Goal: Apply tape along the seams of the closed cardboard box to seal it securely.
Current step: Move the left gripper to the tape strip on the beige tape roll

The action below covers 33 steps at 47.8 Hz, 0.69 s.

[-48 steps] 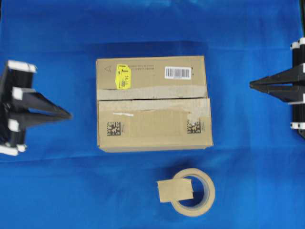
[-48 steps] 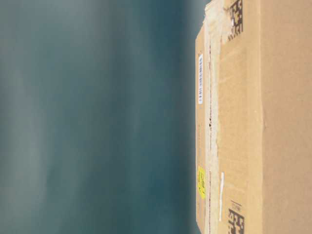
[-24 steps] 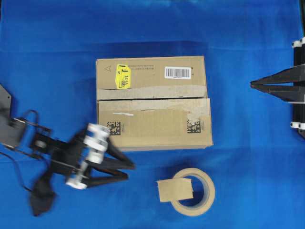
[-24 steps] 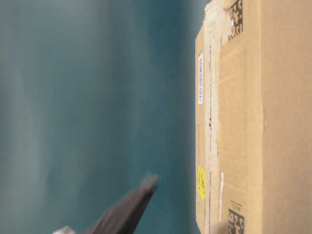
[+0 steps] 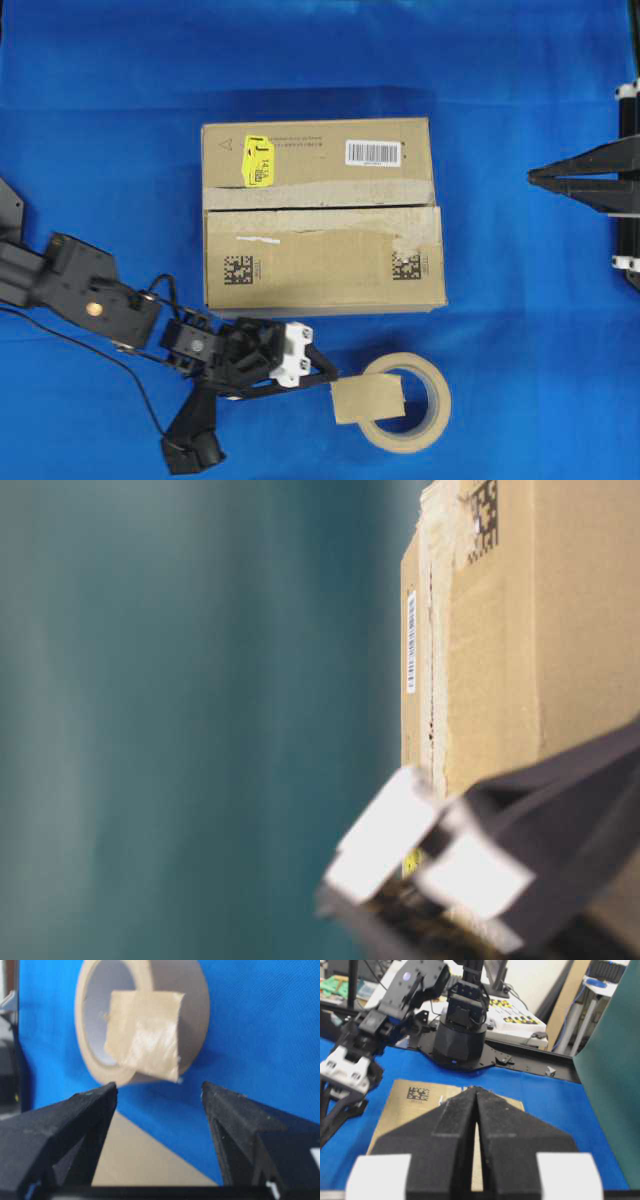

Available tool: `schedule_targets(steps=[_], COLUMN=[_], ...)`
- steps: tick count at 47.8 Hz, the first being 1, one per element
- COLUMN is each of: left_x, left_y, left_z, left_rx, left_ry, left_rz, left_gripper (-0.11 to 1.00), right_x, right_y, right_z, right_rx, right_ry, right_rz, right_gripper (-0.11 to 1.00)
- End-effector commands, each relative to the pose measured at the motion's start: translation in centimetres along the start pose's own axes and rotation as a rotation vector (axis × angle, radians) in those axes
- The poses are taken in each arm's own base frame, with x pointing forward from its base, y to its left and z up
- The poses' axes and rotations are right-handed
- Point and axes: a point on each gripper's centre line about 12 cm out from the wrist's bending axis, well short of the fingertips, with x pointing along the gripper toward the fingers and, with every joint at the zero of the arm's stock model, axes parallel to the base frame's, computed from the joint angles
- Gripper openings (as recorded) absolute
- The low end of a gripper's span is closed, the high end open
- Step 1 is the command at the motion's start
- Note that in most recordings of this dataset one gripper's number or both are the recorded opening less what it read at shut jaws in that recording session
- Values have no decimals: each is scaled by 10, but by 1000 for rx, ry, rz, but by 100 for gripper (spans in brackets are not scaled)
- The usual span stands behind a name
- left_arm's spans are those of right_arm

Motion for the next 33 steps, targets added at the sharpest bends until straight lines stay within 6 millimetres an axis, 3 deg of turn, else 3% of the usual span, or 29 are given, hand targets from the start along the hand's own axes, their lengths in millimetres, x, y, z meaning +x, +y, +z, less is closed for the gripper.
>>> schedule_targets(steps=[1,11,26,29,33], left_x=[6,21,23,24,23], left_y=[14,11,11,11,10], left_z=[6,5,13,15,15], left_rx=[33,100,111,97,80], left_ry=[-23,-32,-45,-46,-44], left_rz=[71,114,123,121,115], left_gripper=[66,66,62,57,39], right_x=[3,3,4,4,5], right_y=[0,1,2,1,2], right_z=[9,7,5,4,3], right_rx=[-5,-13,-14,-14,-14], right_ry=[-21,-13,-1,1,7], right_rz=[0,8,12,10,12], right_gripper=[0,0,0,0,0])
